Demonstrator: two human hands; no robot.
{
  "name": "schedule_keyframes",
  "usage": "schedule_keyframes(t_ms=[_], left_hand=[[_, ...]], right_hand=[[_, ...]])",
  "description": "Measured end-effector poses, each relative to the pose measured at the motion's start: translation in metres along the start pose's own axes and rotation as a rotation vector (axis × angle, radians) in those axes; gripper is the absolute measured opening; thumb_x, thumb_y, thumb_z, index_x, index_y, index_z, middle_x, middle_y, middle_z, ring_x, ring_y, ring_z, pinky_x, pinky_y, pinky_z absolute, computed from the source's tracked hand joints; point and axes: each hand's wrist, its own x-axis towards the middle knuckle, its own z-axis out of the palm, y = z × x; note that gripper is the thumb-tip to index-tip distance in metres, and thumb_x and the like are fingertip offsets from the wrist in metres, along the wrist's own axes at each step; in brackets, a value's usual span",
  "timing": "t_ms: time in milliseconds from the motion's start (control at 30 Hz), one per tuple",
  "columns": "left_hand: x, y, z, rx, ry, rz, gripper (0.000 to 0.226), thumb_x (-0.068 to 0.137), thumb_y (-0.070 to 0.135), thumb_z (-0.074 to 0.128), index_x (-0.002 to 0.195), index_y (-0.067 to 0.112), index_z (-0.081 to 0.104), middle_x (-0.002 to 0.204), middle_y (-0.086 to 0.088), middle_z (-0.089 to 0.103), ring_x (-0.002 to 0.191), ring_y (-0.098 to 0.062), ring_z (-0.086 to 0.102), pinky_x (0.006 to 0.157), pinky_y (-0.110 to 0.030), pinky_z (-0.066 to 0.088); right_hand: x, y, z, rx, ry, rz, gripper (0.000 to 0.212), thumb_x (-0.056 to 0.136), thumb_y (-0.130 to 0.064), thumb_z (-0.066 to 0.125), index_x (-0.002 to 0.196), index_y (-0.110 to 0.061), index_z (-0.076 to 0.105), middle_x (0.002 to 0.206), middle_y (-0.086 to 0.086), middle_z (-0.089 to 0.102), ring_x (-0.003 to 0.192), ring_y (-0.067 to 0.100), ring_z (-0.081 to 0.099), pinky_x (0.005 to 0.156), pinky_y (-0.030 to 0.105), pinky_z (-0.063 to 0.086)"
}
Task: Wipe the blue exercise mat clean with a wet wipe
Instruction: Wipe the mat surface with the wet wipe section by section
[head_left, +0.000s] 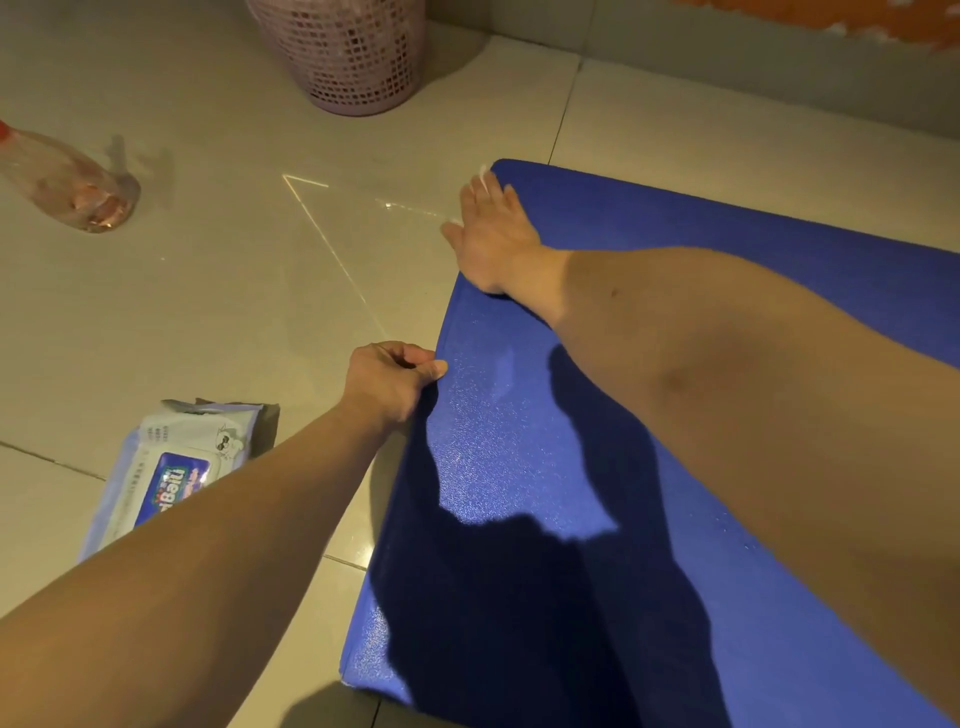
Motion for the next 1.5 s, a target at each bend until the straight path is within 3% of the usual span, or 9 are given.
schedule_keyframes(t_ms=[133,400,600,733,900,1000,1133,1300,1500], left_hand=[[-0.001,-0.002,0.0,-0.019,-0.005,0.0,0.018,0.082,0.007,0.081,0.095,-0.002,0.073,0.086,-0.015,0.071,0.071,-0.022,0.062,0.078,-0.035,0.057],[-0.006,0.001,0.0,-0.028,-0.011,0.01,0.012,0.083,0.007,0.081,0.081,0.009,0.069,0.081,-0.01,0.069,0.069,-0.02,0.062,0.073,-0.029,0.056],[-0.007,0.0,0.001,-0.048,0.003,0.006,0.012,0.082,0.008,0.082,0.079,0.009,0.07,0.081,-0.011,0.07,0.075,-0.023,0.064,0.083,-0.036,0.059],[-0.008,-0.001,0.002,-0.059,0.006,0.011,0.012,0.082,0.009,0.082,0.077,0.011,0.07,0.085,-0.013,0.07,0.076,-0.023,0.064,0.084,-0.038,0.058],[-0.008,-0.002,0.003,-0.068,0.01,0.021,0.013,0.082,0.008,0.081,0.078,0.011,0.07,0.085,-0.013,0.069,0.076,-0.023,0.062,0.084,-0.038,0.057],[-0.008,-0.002,0.003,-0.068,0.008,0.025,0.014,0.082,0.008,0.081,0.076,0.012,0.069,0.086,-0.014,0.07,0.077,-0.024,0.062,0.083,-0.038,0.057],[-0.008,-0.001,0.003,-0.065,0.008,0.031,0.013,0.083,0.006,0.08,0.077,0.011,0.069,0.085,-0.014,0.07,0.077,-0.024,0.064,0.085,-0.037,0.057],[-0.007,-0.002,0.004,-0.04,0.021,0.05,0.015,0.083,0.007,0.08,0.076,0.013,0.069,0.078,-0.004,0.069,0.069,-0.017,0.063,0.071,-0.023,0.055],[-0.007,-0.004,0.004,-0.016,0.043,0.071,0.017,0.084,0.009,0.08,0.074,0.016,0.068,0.076,-0.001,0.068,0.067,-0.011,0.063,0.062,-0.014,0.053]], right_hand=[[-0.013,0.036,-0.005,-0.044,0.031,0.056,0.07,0.11,-0.045,0.018,0.161,-0.001,-0.002,0.17,0.016,-0.008,0.157,0.027,-0.012,0.128,0.043,-0.005],[-0.042,0.127,-0.009,-0.008,0.021,0.485,0.074,0.108,-0.049,0.011,0.16,0.002,-0.005,0.169,0.019,-0.01,0.156,0.032,-0.014,0.127,0.046,-0.003],[-0.061,0.033,0.023,0.024,0.084,0.197,0.075,0.109,-0.048,0.02,0.158,0.006,0.006,0.168,0.023,0.002,0.156,0.035,-0.008,0.128,0.047,0.007],[-0.073,0.047,0.028,-0.021,0.056,0.046,0.073,0.109,-0.049,0.02,0.161,0.0,0.003,0.17,0.016,-0.004,0.157,0.027,-0.01,0.128,0.043,-0.001],[-0.089,0.13,0.011,-0.068,0.027,0.284,0.074,0.109,-0.048,0.019,0.161,0.001,-0.001,0.169,0.018,-0.008,0.157,0.028,-0.012,0.127,0.044,-0.003],[-0.086,0.115,0.012,-0.054,0.031,0.348,0.073,0.11,-0.047,0.015,0.159,0.004,0.0,0.169,0.021,-0.005,0.156,0.033,-0.012,0.127,0.046,0.0],[-0.1,0.038,0.034,-0.046,0.085,0.167,0.072,0.11,-0.045,0.019,0.157,0.008,0.01,0.167,0.022,0.009,0.156,0.036,-0.006,0.127,0.048,0.01],[-0.129,0.025,0.044,-0.091,0.023,-0.08,0.07,0.11,-0.047,0.017,0.161,-0.002,0.001,0.17,0.014,-0.006,0.157,0.027,-0.013,0.128,0.043,0.0],[-0.123,0.115,0.028,-0.077,0.028,0.237,0.072,0.109,-0.046,0.02,0.16,0.002,0.003,0.17,0.018,-0.003,0.157,0.029,-0.01,0.128,0.044,0.0]])
